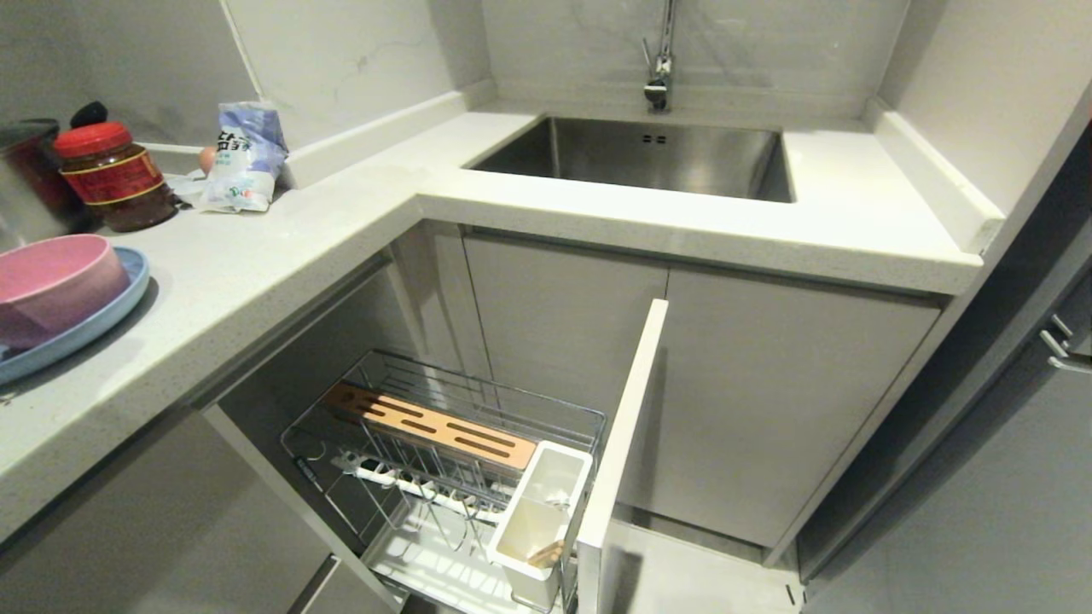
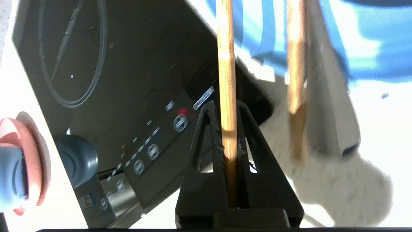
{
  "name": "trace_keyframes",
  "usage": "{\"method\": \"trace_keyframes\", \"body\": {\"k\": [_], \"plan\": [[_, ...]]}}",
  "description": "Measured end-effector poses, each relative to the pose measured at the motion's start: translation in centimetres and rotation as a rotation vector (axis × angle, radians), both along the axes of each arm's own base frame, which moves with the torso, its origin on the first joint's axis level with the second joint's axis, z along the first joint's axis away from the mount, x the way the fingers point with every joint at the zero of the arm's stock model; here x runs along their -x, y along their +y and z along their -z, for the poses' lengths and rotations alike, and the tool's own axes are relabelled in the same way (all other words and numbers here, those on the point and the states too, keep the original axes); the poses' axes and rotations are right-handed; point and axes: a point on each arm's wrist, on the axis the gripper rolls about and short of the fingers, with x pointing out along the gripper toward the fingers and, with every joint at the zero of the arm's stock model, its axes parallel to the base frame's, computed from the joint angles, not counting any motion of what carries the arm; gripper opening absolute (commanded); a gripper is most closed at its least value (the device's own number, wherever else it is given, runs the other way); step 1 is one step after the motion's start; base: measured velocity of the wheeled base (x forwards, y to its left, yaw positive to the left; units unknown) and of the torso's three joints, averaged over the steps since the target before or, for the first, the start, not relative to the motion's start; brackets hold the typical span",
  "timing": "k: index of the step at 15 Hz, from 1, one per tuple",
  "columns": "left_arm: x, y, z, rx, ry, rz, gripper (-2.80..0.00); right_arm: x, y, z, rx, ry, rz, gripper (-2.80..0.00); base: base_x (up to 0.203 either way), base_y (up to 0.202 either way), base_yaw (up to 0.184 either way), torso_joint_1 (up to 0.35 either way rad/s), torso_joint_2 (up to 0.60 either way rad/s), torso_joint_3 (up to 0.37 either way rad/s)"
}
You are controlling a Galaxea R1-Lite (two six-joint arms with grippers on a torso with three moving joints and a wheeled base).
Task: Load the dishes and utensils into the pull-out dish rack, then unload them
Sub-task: Take the chopsticks out of the cupboard, then close the cupboard
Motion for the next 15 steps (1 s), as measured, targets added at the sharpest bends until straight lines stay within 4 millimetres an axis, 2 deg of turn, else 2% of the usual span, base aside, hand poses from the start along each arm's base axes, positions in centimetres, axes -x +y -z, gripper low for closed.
{"method": "trace_keyframes", "body": {"k": [1,5,13,14,15], "plan": [[-0.1,0.0,0.1,0.001,0.003,0.000,0.00,0.0,0.0,0.0,0.000,0.000,0.000,-2.80,0.000,0.000,0.000,0.000,0.00,0.000],[0.7,-0.2,-0.3,-0.007,-0.019,-0.001,0.00,0.0,0.0,0.0,0.000,0.000,0.000,-2.80,0.000,0.000,0.000,0.000,0.00,0.000],[1.0,-0.4,-1.0,-0.026,-0.076,-0.004,0.00,0.0,0.0,0.0,0.000,0.000,0.000,-2.80,0.000,0.000,0.000,0.000,0.00,0.000],[1.1,-0.4,-1.2,-0.034,-0.106,-0.006,-2.80,0.0,0.0,0.0,0.000,0.000,0.000,-2.80,0.000,0.000,0.000,0.000,0.00,0.000],[1.2,-0.4,-1.4,-0.040,-0.125,-0.010,-2.80,0.0,0.0,0.0,0.000,0.000,0.000,-2.80,0.000,0.000,0.000,0.000,0.00,0.000]]}}
